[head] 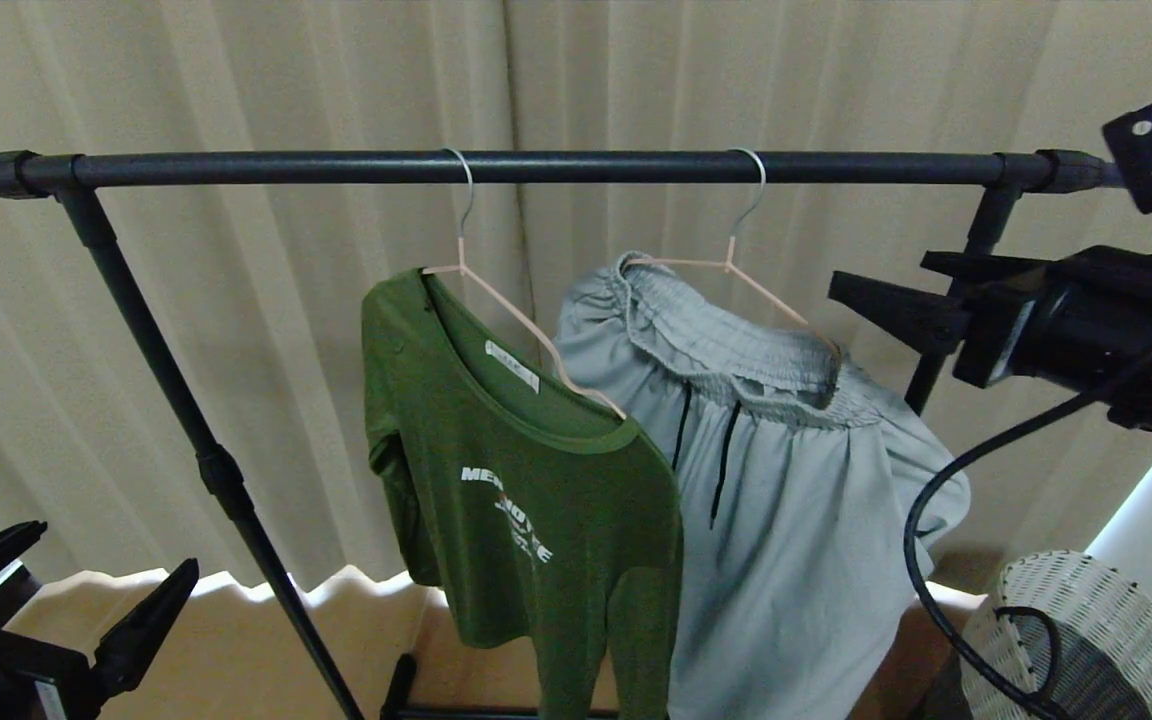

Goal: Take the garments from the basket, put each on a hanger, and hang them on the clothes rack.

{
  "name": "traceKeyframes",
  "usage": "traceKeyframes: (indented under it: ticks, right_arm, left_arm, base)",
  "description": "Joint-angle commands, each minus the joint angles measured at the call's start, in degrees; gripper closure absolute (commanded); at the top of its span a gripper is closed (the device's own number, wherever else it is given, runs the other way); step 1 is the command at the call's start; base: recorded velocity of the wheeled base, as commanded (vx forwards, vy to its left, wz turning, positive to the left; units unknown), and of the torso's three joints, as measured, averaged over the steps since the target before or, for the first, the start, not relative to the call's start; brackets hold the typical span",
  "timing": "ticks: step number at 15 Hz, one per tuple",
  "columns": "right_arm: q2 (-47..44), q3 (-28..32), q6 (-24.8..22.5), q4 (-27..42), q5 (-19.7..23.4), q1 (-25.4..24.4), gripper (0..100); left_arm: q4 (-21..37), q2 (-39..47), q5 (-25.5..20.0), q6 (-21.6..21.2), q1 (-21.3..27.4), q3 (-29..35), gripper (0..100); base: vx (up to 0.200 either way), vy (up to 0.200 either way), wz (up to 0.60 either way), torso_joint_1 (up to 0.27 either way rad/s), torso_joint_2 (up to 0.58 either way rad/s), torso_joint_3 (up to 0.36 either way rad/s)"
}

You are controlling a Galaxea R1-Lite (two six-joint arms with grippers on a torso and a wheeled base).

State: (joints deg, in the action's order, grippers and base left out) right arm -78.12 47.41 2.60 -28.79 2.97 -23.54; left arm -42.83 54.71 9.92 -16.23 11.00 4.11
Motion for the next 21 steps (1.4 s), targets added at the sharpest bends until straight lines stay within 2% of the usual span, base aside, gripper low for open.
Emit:
traceKeyframes:
  ticks: [1, 2, 3, 5, 7, 8, 9, 10, 11, 12, 13, 14, 15, 18, 19, 21]
  right_arm:
    - [11.32, -5.66, -1.37, 3.48, -0.60, 4.20, 0]
    - [14.40, -7.07, -2.60, 6.29, -0.69, 6.31, 0]
    - [20.37, -9.79, -3.91, 13.06, -0.69, 9.13, 0]
    - [28.72, -11.46, -3.83, 24.22, -1.57, 13.26, 0]
    - [35.58, -12.43, -3.83, 36.97, -4.47, 18.97, 0]
    - [39.18, -13.22, -3.74, 43.12, -6.05, 21.87, 0]
    - [41.29, -14.27, -3.56, 45.32, -6.67, 23.10, 0]
    - [45.33, -17.61, -3.21, 46.72, -7.54, 25.30, 0]
    - [48.85, -21.48, -3.12, 46.81, -8.86, 27.67, 0]
    - [51.57, -24.38, -3.12, 46.81, -9.65, 29.43, 0]
    - [54.74, -26.93, -3.12, 46.99, -9.92, 31.01, 0]
    - [58.69, -29.30, -3.12, 47.16, -9.92, 32.68, 0]
    - [62.65, -31.24, -3.12, 48.04, -9.83, 34.26, 0]
    - [72.76, -35.63, -3.04, 49.01, -9.48, 35.76, 0]
    - [72.93, -37.39, -1.19, 46.99, -9.21, 37.08, 0]
    - [72.93, -39.76, -0.58, 42.77, -8.07, 37.34, 0]
  left_arm:
    - [0.11, -4.09, 0.10, 0.67, -0.01, -0.86, 0]
    - [0.11, -5.84, 0.10, 1.37, -0.10, -1.12, 0]
    - [0.55, -10.15, 0.27, 1.90, -0.19, -2.09, 0]
    - [6.53, -16.92, 0.54, 1.64, -3.26, -1.38, 0]
    - [19.18, -25.44, 0.45, 1.72, -8.80, 2.66, 0]
    - [29.03, -31.07, 0.54, 2.16, -11.00, 6.00, 0]
    - [35.62, -34.58, 0.54, 2.51, -11.96, 7.84, 0]
    - [47.75, -40.47, 0.45, 4.18, -13.54, 11.18, 0]
    - [57.50, -44.87, 0.45, 5.94, -14.86, 14.09, 0]
    - [62.60, -47.86, 0.18, 7.26, -15.83, 15.49, 0]
    - [63.74, -49.17, 0.54, 9.37, -16.18, 15.40, 0]
    - [62.34, -49.17, 0.36, 14.38, -16.18, 14.79, 0]
    - [60.67, -49.17, 0.10, 17.19, -16.18, 13.12, 0]
    - [53.37, -49.09, 0.10, 17.10, -16.18, 5.03, 0]
    - [49.68, -49.09, -1.31, 16.40, -16.18, 1.60, 0]
    - [49.33, -49.09, -5.70, 16.05, -16.18, 1.60, 0]
  base:
    - [0.000, 0.000, 0.00, 0.000, 0.00, 0.000]
    - [0.000, 0.000, 0.00, 0.000, 0.00, 0.000]
    - [0.000, 0.000, 0.00, 0.000, 0.00, 0.000]
    - [0.000, 0.000, 0.00, 0.000, 0.00, 0.000]
    - [0.000, 0.000, 0.00, 0.000, 0.00, 0.000]
    - [0.000, 0.000, 0.00, 0.000, 0.00, 0.000]
    - [0.000, 0.000, 0.00, 0.000, 0.00, 0.000]
    - [0.000, 0.000, 0.00, 0.000, 0.00, 0.000]
    - [0.000, 0.000, 0.00, 0.000, 0.00, 0.000]
    - [0.000, 0.000, 0.00, 0.000, 0.00, 0.000]
    - [0.000, 0.000, 0.00, 0.000, 0.00, 0.000]
    - [0.000, 0.000, 0.00, 0.000, 0.00, 0.000]
    - [0.000, 0.000, 0.00, 0.000, 0.00, 0.000]
    - [0.000, 0.000, 0.00, 0.000, 0.00, 0.000]
    - [0.000, 0.000, 0.00, 0.000, 0.00, 0.000]
    - [0.000, 0.000, 0.00, 0.000, 0.00, 0.000]
